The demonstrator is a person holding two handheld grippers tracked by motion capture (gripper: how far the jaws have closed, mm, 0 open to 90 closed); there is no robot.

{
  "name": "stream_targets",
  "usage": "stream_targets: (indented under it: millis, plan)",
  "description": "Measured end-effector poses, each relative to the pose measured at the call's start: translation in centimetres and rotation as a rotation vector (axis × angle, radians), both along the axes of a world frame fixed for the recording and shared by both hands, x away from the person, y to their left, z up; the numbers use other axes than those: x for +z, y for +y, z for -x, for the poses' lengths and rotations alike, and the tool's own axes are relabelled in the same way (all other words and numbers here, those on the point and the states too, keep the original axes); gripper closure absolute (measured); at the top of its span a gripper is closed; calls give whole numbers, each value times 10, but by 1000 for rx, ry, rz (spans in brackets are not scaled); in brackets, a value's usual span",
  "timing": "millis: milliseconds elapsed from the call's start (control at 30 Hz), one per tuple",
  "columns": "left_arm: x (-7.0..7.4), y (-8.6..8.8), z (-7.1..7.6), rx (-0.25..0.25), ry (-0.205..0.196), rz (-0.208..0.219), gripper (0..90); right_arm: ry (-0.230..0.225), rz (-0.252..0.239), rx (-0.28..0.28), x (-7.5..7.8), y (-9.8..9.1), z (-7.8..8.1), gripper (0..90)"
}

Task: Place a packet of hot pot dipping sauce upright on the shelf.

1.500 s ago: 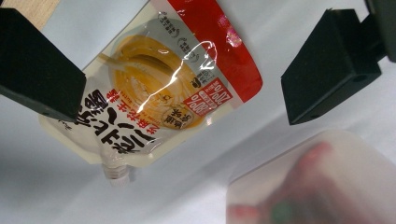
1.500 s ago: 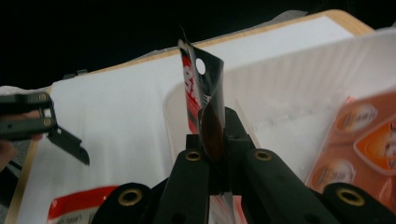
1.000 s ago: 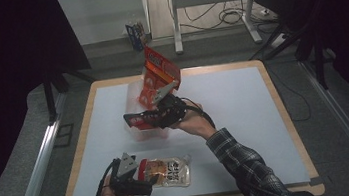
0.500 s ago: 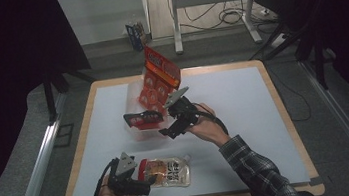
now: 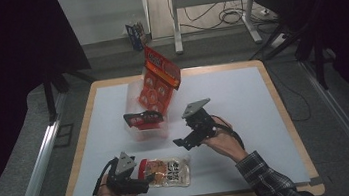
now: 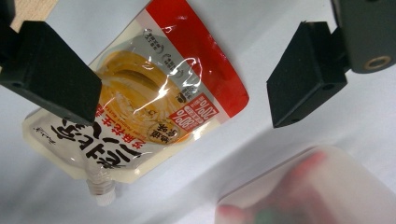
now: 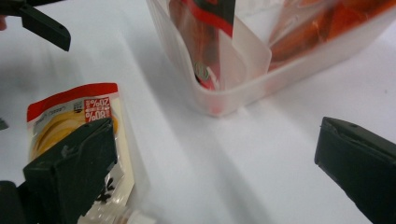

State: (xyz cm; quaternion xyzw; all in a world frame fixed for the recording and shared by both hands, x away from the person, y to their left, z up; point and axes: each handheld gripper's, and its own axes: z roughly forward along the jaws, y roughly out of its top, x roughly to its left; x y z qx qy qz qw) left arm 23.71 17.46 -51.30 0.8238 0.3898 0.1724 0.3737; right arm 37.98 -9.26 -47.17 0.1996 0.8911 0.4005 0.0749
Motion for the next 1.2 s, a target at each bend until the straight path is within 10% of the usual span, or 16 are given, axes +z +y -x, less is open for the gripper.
stream_targets:
  millis: [1200]
  plan:
    - [-5,9,-4,-61,22,69,759,50,70,-33,-33,-38,67,5]
